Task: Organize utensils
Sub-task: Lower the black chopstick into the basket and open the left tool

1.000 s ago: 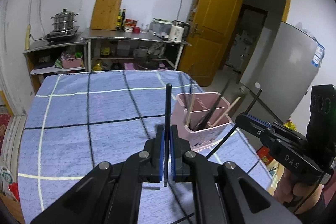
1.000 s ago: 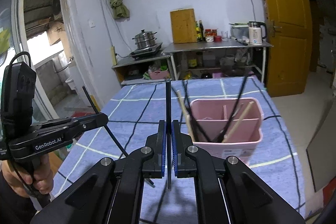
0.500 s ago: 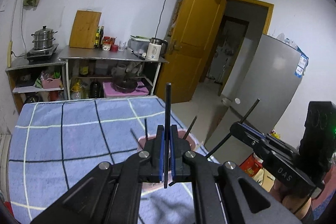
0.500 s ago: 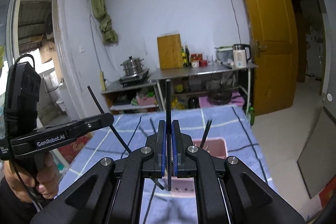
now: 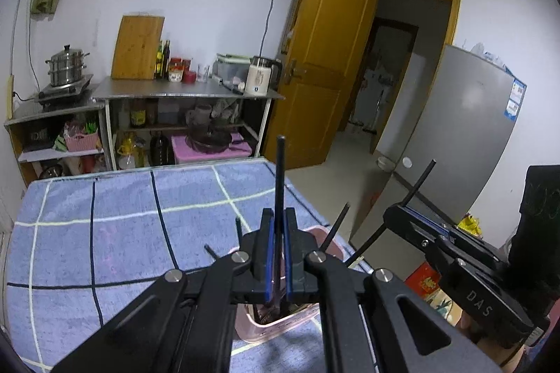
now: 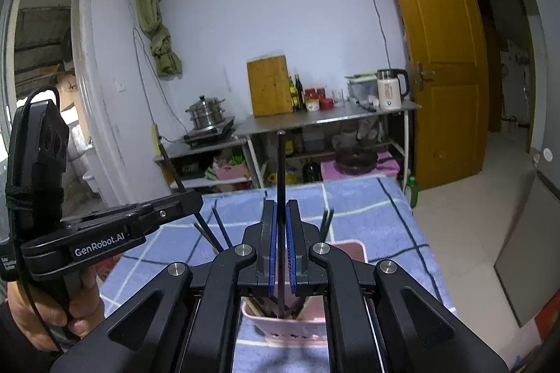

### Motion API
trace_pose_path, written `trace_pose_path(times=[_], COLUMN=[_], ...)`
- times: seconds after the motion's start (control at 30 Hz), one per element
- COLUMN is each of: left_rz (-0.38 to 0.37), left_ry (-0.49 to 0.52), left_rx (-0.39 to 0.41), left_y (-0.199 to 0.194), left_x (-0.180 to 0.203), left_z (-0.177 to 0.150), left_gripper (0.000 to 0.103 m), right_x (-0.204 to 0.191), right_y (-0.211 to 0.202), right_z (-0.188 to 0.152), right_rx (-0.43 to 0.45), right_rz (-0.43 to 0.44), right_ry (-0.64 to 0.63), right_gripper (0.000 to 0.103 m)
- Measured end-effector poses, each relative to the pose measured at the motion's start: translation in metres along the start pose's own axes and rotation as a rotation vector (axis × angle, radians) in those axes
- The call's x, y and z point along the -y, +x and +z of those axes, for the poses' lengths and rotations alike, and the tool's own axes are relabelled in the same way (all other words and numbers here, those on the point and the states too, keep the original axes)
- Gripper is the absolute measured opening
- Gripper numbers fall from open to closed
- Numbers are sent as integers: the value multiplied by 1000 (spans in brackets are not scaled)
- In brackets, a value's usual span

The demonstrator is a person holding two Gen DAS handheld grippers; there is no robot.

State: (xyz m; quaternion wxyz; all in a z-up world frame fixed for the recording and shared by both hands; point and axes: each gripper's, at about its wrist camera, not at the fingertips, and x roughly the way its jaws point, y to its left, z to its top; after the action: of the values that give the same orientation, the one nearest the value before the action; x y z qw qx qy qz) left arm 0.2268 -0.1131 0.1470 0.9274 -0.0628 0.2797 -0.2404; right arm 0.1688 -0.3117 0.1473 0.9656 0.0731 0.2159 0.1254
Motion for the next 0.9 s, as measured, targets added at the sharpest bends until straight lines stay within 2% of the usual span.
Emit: trace_pose_path(times=[0.4,0.53,0.63,0.77,0.9], left_rz=[9,9,5,-7,-2], left_ry=[0,7,9,2,-4], left_rx=[-97,-114,-101,-74,-45], left_y=[31,36,31,17,4], left_x=[-6,-4,-3,-3,-5], left_z=[-34,-40,-41,-39,-36], left_gripper=[5,6,6,11,23], right_x=[12,15,15,11,6], right_y=[36,43,37,26,11], right_z=[-31,-36,-34,-28,-26], right_rx=[-97,-129,-115,-91,-66], right_rz=[-5,-6,-8,-21,-25], right_ry=[13,23,22,-3,-16], right_gripper=[5,5,5,11,18])
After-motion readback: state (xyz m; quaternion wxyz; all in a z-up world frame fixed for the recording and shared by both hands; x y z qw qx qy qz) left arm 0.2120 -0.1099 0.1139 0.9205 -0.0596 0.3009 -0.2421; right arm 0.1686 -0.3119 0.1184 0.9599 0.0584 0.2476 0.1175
